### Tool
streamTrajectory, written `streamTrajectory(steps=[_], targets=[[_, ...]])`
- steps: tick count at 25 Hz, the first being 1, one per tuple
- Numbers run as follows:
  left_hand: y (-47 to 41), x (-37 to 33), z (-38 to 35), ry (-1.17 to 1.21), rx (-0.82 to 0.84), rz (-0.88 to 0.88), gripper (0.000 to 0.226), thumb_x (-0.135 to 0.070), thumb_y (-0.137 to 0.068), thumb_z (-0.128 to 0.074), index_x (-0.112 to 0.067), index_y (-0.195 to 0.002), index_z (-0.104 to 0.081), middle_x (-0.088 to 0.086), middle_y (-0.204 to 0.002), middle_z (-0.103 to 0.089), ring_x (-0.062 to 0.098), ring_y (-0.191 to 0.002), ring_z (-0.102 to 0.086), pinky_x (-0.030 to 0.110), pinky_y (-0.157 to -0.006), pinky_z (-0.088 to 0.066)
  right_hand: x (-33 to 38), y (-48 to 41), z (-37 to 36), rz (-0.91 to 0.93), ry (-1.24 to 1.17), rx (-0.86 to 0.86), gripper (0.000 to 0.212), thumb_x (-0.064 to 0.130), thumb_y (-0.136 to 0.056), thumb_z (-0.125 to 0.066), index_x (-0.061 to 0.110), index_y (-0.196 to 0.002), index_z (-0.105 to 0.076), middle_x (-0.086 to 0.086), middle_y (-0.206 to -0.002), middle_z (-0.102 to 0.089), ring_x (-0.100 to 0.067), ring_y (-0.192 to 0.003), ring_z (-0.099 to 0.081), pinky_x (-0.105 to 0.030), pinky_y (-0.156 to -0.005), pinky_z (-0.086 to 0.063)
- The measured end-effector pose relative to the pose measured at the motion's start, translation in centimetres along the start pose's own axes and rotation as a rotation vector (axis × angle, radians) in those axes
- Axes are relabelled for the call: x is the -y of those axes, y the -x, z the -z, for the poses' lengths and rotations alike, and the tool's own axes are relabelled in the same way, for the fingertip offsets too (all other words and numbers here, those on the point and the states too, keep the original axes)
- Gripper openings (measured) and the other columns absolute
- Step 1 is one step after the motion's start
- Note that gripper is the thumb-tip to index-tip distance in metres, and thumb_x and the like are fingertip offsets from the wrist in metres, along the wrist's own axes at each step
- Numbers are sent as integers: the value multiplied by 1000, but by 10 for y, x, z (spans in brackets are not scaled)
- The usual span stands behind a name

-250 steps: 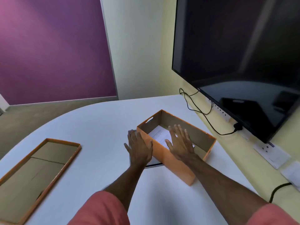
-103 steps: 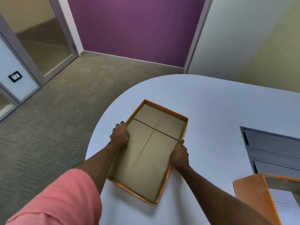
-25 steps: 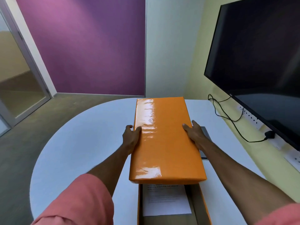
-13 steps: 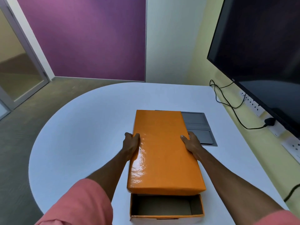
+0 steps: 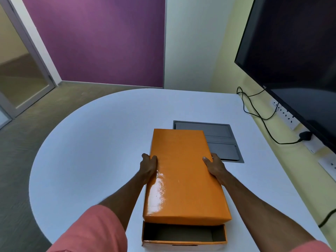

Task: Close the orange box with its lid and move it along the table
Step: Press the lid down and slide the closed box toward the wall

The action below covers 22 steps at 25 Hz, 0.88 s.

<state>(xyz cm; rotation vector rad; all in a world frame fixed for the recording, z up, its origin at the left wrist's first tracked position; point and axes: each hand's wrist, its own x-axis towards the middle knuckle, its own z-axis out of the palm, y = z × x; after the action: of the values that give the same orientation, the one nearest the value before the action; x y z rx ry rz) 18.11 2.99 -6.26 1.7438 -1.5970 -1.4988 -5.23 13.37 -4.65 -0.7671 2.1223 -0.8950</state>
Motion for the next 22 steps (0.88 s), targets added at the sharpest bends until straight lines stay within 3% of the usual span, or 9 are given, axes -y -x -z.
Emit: streamTrajectory(steps=[7, 13, 18, 22], targets=[[12, 13, -2, -4, -15, -2, 40, -33, -101, -38, -6, -131, -38, 18, -129, -56, 27, -97, -58, 38, -83, -49, -7, 14, 2, -15, 15, 48, 55, 37, -99, -48, 13, -146, -35, -16, -146, -46, -35, -128, -50, -50, -108, -42], [29, 25, -4, -36, -39, -31, 42, -33, -101, -39, -6, -133, -42, 17, -131, -56, 29, -104, -59, 35, -85, -46, -19, 33, 3, 2, 31, 53, 52, 33, -100, -47, 12, -146, -37, -16, -144, -49, -35, -128, -50, -49, -108, -42], [49, 36, -6, -117, -63, -110, 51, -40, -101, -39, -6, -139, -39, 17, -140, -53, 36, -123, -56, 44, -102, -45, -33, 52, -4, 15, 88, -13, 55, 39, -99, -44, 6, -143, -37, -19, -142, -50, -37, -126, -51, -46, -104, -43], [67, 47, -13, -248, -134, -64, 60, -51, -98, -36, -8, -140, -37, 18, -141, -53, 39, -123, -56, 52, -104, -46, -46, 66, -10, -32, 148, -29, 70, 57, -94, -42, 7, -142, -34, -20, -139, -51, -40, -123, -52, -50, -101, -45]])
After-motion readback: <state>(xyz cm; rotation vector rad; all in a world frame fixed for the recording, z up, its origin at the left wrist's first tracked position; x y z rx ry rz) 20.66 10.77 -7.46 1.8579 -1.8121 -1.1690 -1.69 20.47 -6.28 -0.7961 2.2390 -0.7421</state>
